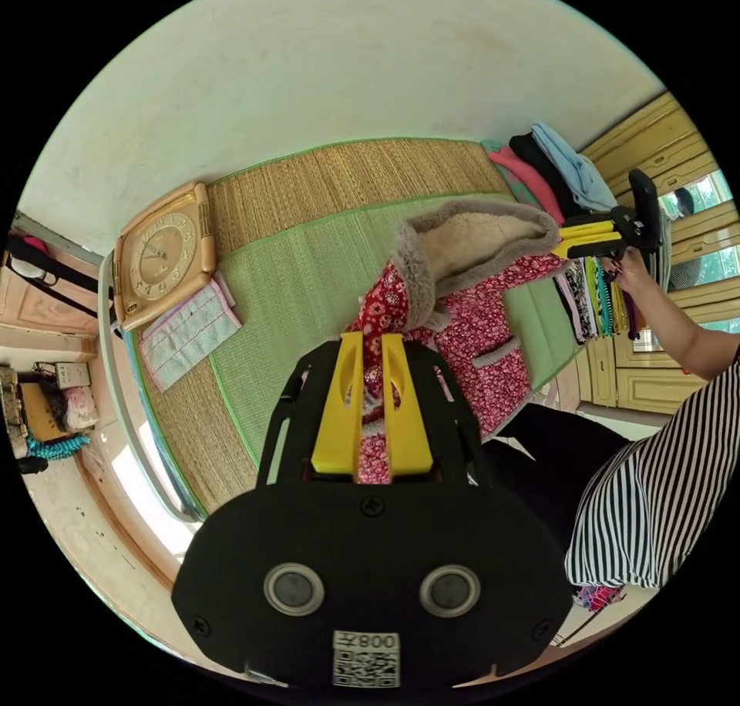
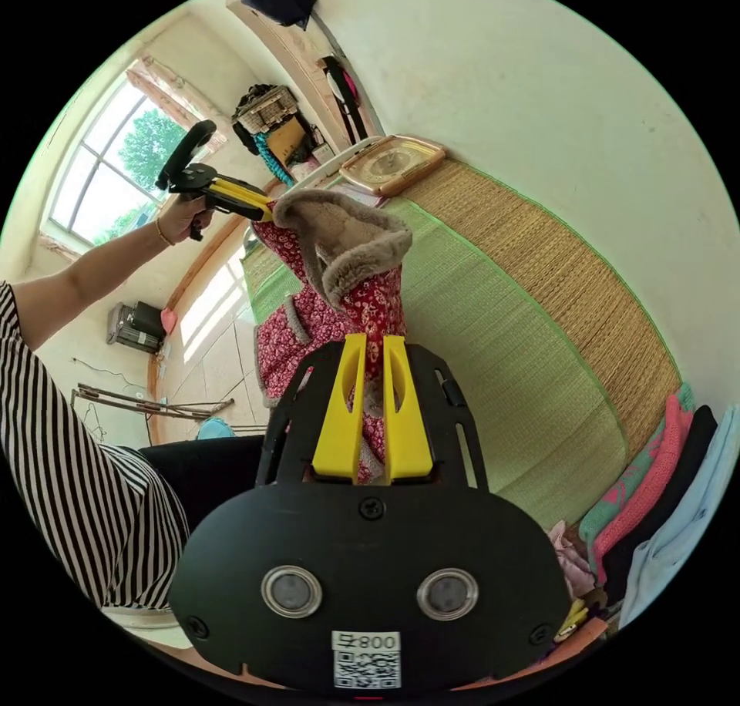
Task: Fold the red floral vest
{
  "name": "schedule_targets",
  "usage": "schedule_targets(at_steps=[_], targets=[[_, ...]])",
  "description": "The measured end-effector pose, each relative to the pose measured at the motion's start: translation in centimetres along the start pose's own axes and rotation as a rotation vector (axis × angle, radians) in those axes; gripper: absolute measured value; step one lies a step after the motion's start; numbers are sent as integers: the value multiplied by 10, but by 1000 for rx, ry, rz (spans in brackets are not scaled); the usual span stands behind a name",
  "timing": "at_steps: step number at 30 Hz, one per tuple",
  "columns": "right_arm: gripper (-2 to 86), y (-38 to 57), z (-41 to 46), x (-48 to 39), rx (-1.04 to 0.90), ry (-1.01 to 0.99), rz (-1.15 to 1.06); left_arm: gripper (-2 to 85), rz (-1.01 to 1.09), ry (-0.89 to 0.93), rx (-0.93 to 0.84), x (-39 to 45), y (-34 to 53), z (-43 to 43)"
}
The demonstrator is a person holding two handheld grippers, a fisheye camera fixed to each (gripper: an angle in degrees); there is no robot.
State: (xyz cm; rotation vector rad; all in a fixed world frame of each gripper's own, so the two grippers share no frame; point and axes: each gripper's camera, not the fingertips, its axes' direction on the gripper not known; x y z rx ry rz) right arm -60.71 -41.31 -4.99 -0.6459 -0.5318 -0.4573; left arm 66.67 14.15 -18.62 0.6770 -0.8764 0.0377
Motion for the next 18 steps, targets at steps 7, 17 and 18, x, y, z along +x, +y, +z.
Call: schedule_targets(at_steps=[7,17,18], targets=[[32,55,28,-82,-146,-64,-60,40,40,19,-143,26,69,36],[36,104,108,-142,-372,-67,-31,44,-45,166,-278,18,145,135],[36,107,114,-144,-390,-62,-30,45,-46,184,-303,17,153,148]])
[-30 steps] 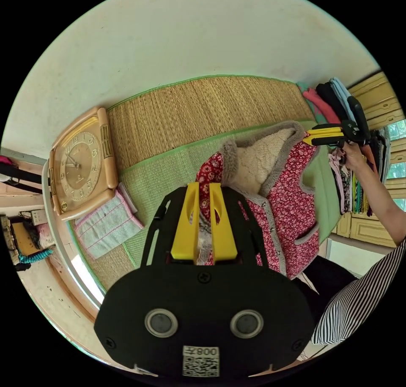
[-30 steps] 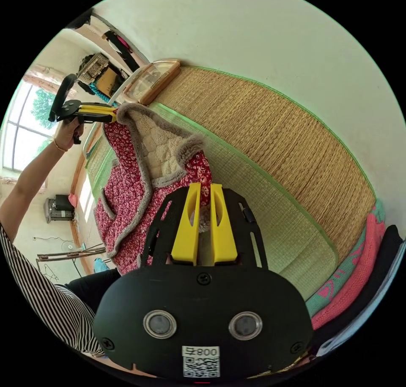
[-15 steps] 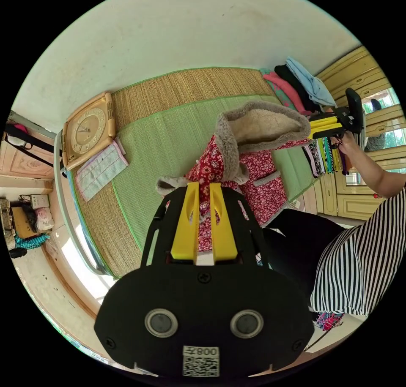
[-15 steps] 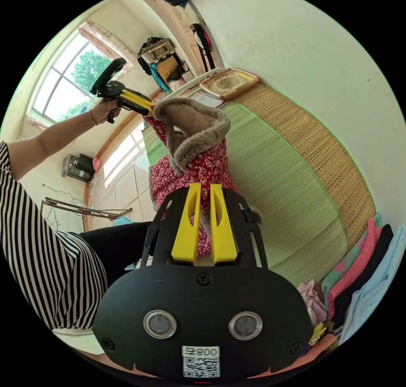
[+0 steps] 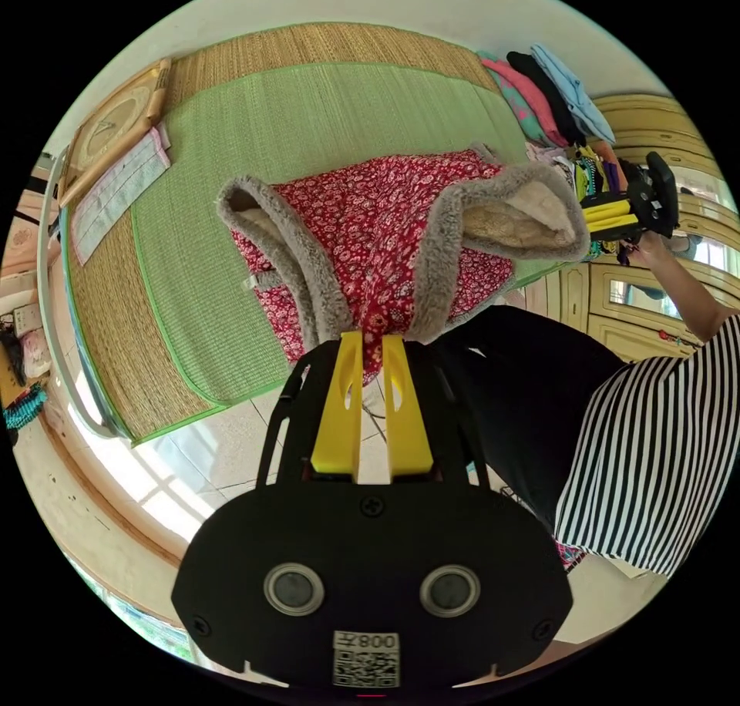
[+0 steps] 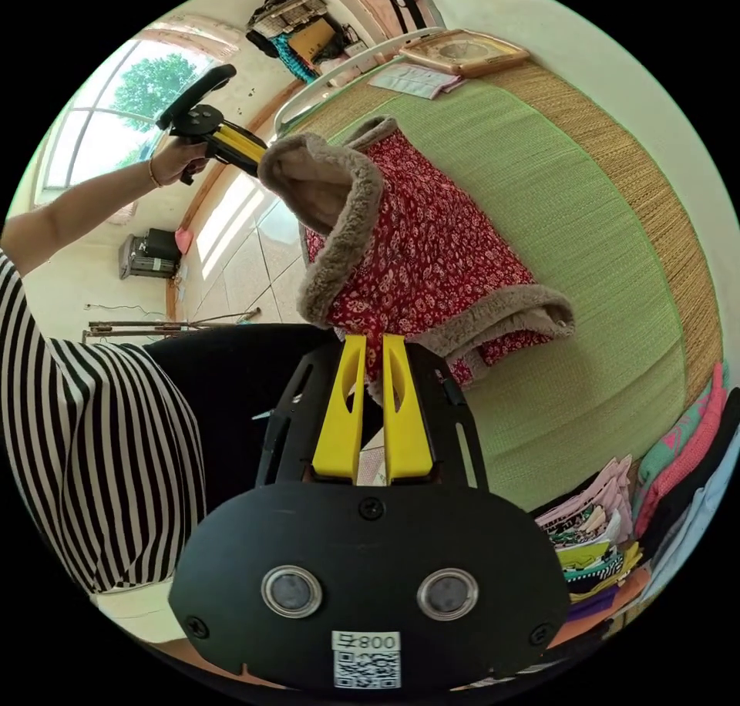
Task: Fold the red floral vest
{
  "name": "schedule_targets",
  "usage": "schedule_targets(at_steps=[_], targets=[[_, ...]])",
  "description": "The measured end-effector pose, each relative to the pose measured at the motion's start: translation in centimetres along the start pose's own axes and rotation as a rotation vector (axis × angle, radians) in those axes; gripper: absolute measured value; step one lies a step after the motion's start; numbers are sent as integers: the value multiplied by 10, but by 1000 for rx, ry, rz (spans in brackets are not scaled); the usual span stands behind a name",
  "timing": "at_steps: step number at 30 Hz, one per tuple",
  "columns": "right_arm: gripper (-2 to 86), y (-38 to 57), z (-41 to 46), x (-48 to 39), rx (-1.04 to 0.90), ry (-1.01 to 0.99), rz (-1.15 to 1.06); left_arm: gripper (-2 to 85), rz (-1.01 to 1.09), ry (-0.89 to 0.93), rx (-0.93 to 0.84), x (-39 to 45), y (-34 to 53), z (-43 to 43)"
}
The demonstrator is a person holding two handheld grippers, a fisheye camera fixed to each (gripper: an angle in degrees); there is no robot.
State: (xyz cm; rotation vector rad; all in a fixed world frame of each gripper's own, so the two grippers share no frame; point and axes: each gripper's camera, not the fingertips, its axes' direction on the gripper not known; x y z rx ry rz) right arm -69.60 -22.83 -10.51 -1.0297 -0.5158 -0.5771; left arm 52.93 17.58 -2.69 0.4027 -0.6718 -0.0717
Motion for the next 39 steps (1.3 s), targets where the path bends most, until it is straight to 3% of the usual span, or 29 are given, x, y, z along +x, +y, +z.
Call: schedule_targets(at_steps=[11,20,39], targets=[[41,5,122,3,-271,-52,173,56,-66,99,-180,-48,4,119],[47,18,191,37,-338,-169,392,57,-155,154,-265,-83,2,195],[58,84,209,51,-211,-245,484,87,-242,395,-84,-121,51,240]])
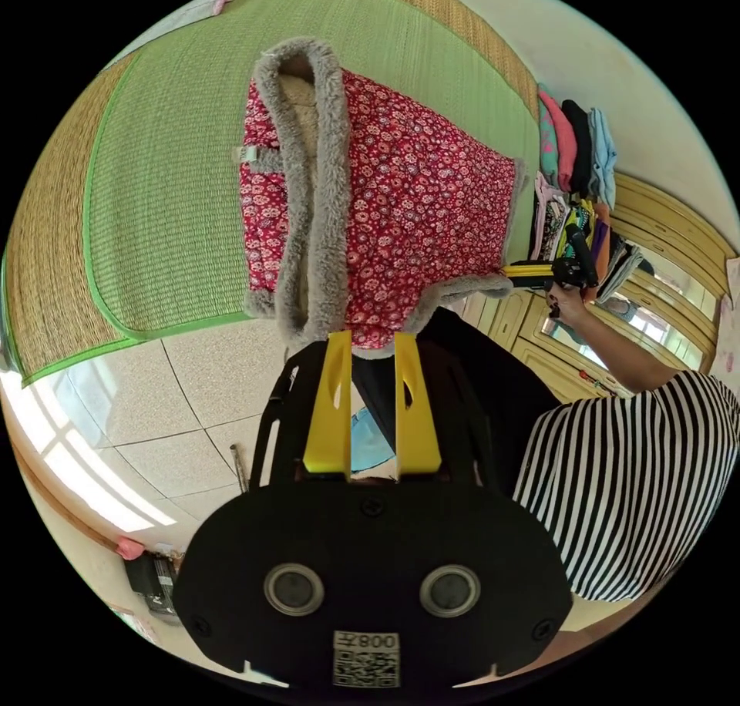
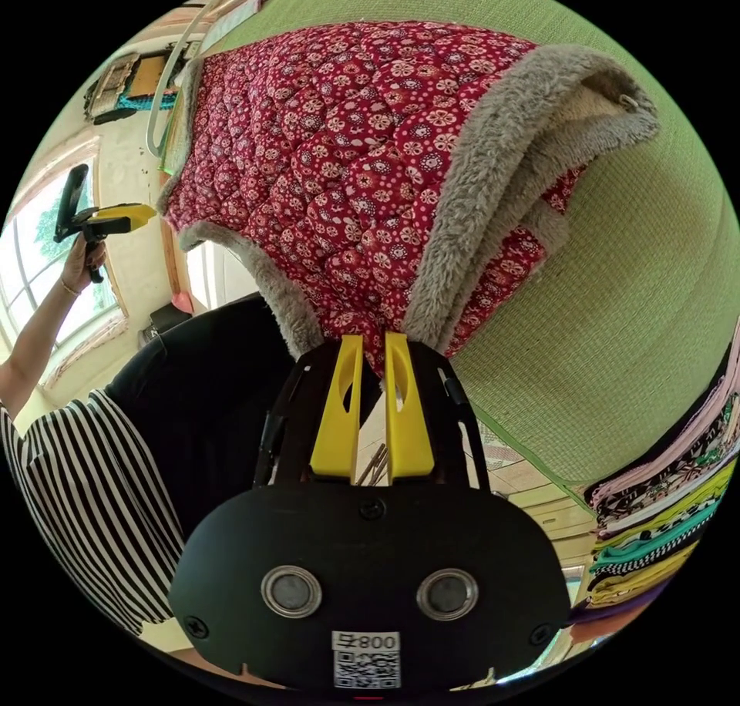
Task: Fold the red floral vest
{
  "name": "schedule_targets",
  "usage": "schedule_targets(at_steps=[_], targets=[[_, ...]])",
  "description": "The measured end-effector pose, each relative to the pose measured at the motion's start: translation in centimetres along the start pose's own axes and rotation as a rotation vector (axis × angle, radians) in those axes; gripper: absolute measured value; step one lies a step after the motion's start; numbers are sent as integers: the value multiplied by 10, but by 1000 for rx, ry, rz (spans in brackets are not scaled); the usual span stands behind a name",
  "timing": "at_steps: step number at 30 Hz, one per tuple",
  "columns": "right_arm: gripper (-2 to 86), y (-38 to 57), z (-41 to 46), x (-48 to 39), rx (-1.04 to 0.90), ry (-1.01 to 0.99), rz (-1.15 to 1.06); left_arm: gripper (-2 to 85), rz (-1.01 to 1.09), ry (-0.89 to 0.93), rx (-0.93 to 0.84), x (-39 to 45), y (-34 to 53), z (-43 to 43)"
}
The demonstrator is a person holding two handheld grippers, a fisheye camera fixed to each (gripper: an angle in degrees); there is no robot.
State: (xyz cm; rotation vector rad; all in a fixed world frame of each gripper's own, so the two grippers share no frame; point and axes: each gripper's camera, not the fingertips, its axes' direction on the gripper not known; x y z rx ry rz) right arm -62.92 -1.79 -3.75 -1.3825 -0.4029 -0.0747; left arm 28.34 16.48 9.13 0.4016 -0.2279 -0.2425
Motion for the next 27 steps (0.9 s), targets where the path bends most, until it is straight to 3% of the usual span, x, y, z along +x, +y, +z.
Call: schedule_targets(at_steps=[6,12,17,27], targets=[[64,24,-7,21,58,-109,31,77,-39,105,79,-14,3,9],[68,56,-22,49,158,-292,85,42,-66,112,-18,-19,-32,49],[73,75,-31,64,201,-355,100,7,-135,52,-117,-26,-47,82],[66,110,-35,78,231,-355,152,1,-131,-86,-151,-8,-65,91]])
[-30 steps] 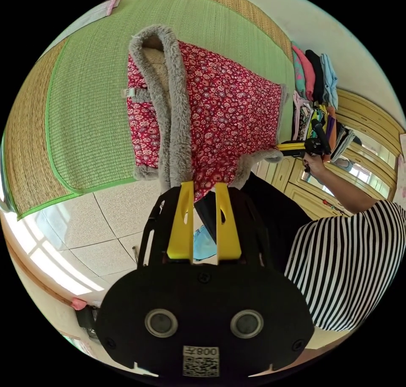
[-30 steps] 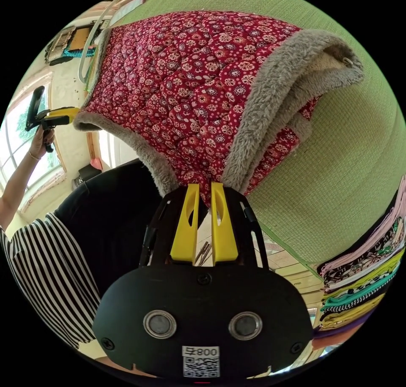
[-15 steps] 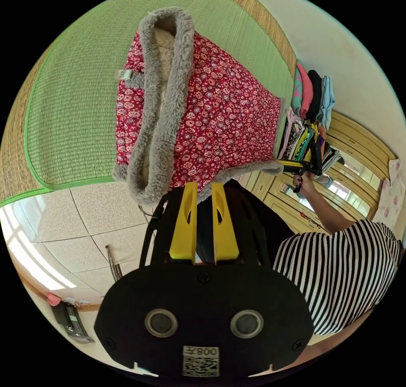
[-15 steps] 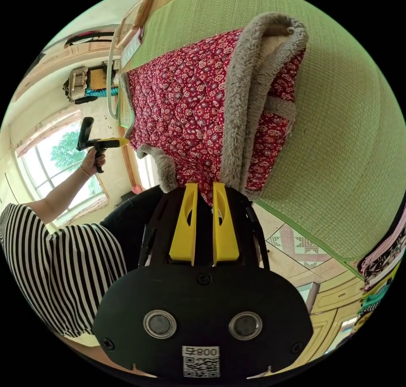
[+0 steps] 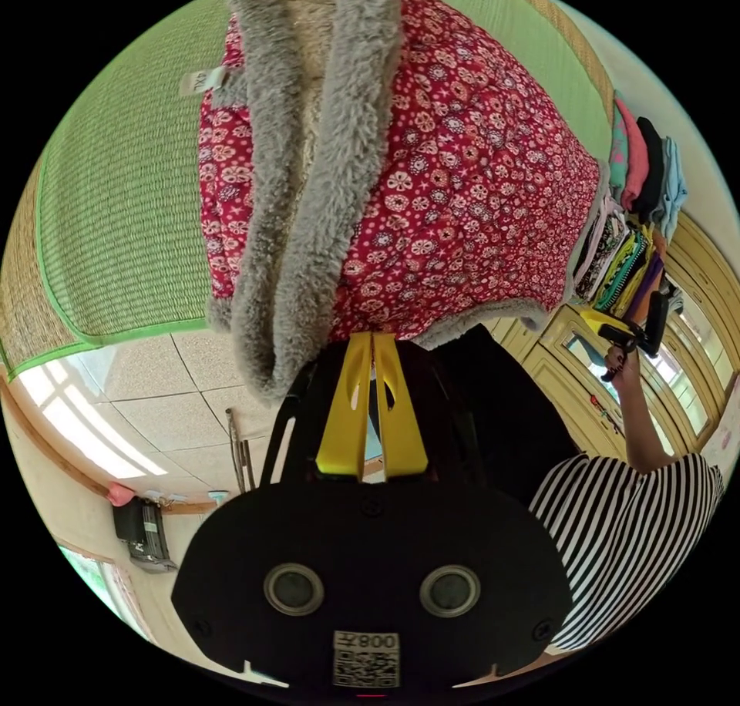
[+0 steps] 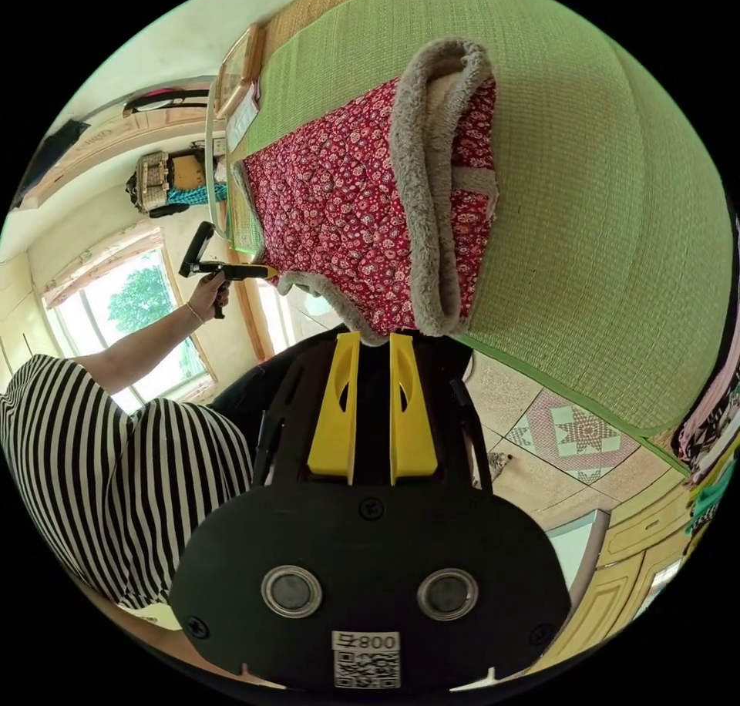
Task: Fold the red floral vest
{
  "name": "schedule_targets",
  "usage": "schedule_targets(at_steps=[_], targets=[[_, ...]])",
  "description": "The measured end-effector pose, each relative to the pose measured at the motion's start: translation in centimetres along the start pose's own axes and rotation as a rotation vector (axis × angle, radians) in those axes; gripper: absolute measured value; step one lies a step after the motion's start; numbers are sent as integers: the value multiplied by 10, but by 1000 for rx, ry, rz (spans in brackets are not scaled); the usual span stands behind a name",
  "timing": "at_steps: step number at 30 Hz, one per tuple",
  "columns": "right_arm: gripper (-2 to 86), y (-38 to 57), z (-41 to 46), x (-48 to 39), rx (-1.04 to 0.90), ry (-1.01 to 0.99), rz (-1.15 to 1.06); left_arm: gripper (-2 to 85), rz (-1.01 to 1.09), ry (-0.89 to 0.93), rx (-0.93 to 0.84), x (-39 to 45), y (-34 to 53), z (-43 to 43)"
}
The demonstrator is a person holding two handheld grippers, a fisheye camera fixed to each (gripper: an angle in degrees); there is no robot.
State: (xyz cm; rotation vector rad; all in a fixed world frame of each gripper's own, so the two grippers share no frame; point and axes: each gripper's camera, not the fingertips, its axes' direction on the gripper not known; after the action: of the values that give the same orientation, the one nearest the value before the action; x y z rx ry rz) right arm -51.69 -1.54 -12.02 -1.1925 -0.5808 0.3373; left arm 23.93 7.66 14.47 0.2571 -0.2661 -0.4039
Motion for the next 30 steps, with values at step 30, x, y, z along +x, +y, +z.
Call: schedule_targets(at_steps=[30], targets=[[2,-182,59,-56,60,474,-144,1,-107,-56,306,24,-97,-102]])
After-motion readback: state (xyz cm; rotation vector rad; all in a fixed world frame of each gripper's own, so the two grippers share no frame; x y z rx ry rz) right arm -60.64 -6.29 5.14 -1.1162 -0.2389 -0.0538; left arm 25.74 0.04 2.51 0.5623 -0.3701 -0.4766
